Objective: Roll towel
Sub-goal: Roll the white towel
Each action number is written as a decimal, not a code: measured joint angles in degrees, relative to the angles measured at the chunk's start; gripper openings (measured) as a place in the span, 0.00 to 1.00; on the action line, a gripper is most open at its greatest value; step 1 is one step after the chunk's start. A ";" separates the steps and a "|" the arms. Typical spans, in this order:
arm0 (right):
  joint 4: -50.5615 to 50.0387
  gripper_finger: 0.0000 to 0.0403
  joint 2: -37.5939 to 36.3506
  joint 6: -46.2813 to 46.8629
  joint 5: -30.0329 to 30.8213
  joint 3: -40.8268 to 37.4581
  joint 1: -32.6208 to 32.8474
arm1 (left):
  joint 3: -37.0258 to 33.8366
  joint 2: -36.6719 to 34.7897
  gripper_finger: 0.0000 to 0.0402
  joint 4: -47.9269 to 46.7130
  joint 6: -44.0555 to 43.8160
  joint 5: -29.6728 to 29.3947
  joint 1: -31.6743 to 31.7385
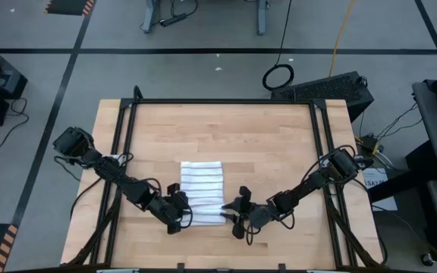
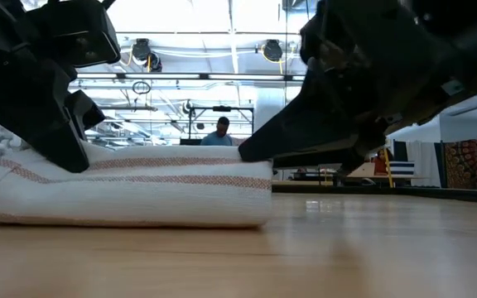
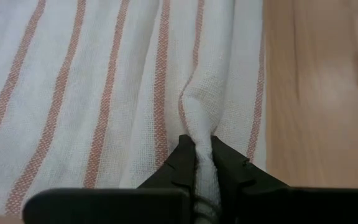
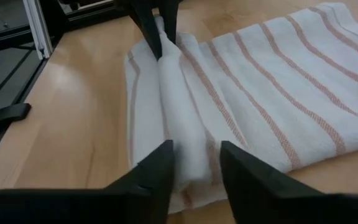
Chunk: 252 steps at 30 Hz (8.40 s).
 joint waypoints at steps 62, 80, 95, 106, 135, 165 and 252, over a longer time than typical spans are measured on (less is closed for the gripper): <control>8.00 0.02 4.11 1.99 -19.68 2.11 -5.58 | -12.94 -2.65 0.08 3.72 -1.12 -15.17 3.05; -3.08 0.02 4.11 2.85 -18.81 6.14 -5.51 | -12.96 -9.29 0.07 8.96 6.14 -12.66 1.62; -3.77 0.02 4.11 2.45 -19.06 6.16 -5.73 | -12.92 -6.90 0.26 29.38 5.20 -13.77 -13.69; -4.05 0.02 4.11 2.69 -19.25 6.16 -6.12 | -6.56 4.95 0.67 29.87 18.32 -20.92 -21.49; -6.17 0.02 4.11 4.36 -19.65 6.16 -6.30 | -1.18 12.18 0.68 8.52 8.95 -26.71 -20.62; -12.88 0.57 -6.25 -23.19 -8.56 6.11 3.31 | -1.18 15.72 0.68 9.16 -4.43 -25.57 -20.04; -16.07 0.39 -5.71 -29.31 -8.74 6.01 5.81 | 1.47 16.82 0.16 1.36 0.05 -28.93 -21.28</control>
